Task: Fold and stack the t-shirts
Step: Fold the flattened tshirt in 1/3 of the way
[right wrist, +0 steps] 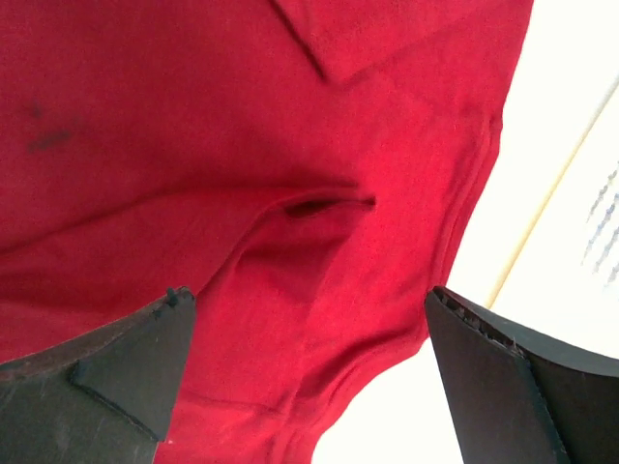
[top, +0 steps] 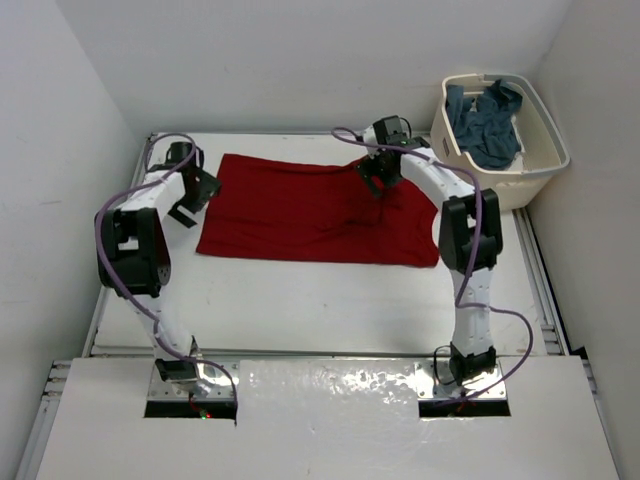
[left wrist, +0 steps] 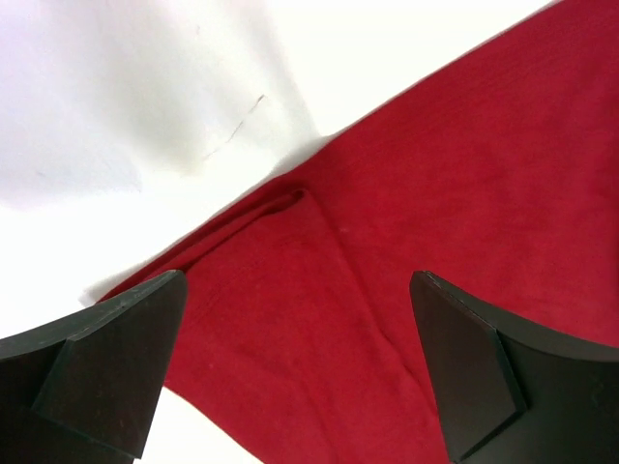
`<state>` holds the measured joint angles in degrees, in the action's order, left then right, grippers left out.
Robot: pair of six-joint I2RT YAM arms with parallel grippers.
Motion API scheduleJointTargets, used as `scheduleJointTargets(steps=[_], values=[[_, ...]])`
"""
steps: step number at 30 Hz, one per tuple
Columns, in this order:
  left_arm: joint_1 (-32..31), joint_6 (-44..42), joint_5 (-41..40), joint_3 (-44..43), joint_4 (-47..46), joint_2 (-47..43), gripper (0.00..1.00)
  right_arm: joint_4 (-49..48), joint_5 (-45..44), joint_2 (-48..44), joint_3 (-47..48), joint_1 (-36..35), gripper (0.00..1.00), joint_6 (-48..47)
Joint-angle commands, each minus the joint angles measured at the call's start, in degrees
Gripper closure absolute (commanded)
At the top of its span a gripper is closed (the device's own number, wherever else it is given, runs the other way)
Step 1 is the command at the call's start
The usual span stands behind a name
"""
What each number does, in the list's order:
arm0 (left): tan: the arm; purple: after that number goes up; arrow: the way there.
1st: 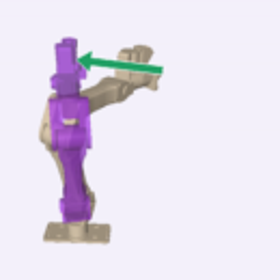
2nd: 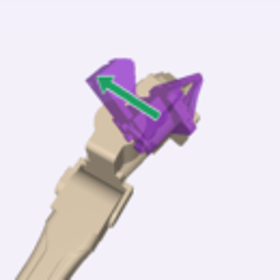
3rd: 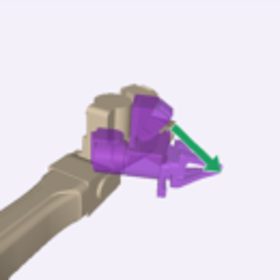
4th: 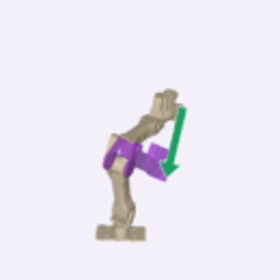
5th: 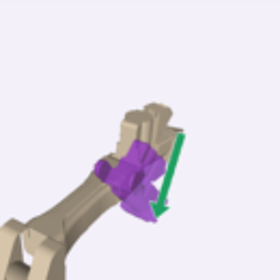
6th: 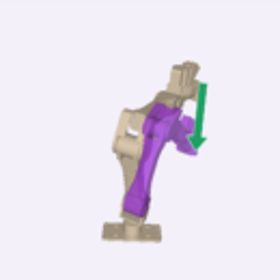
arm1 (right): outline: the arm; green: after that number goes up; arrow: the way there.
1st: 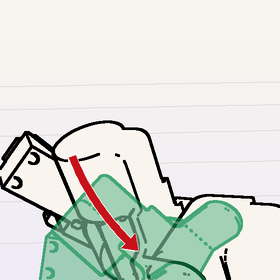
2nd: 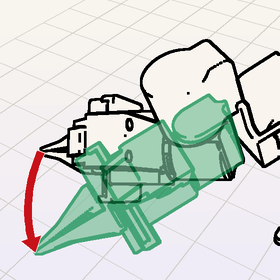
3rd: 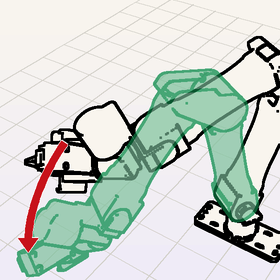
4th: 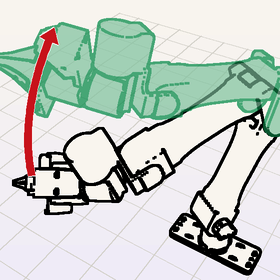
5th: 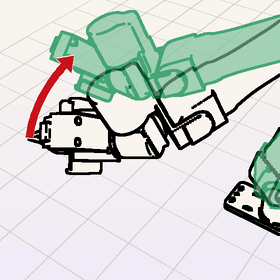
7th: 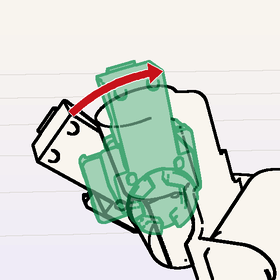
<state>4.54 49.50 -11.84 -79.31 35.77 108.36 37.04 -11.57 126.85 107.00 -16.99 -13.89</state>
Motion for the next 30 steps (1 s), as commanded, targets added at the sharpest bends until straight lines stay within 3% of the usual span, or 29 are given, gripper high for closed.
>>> scheduleJointTargets(steps=[1,6,10,16,30], values=[[-0.1,-1.3,-2.6,-1.6,-1.1,-7.6,0.00,-4.7,3.2,-10.6,-8.5,0.3,0.01,9.7],[-1.6,-5.6,-2.0,0.7,-2.9,-10.5,0.00,-15.1,18.6,-19.9,-25.8,0.3,0.01,21.2],[-3.9,-9.9,0.1,3.5,-5.4,-11.5,0.00,-21.2,27.5,-19.5,-31.4,0.2,0.01,27.9],[-5.8,-10.7,3.4,8.3,-9.0,-12.1,0.00,-24.0,23.1,-16.1,-32.7,0.0,0.01,30.2],[-5.9,-11.9,0.5,8.4,-6.6,-11.9,0.00,-29.7,28.4,-9.8,-31.1,-0.4,0.01,34.1]])
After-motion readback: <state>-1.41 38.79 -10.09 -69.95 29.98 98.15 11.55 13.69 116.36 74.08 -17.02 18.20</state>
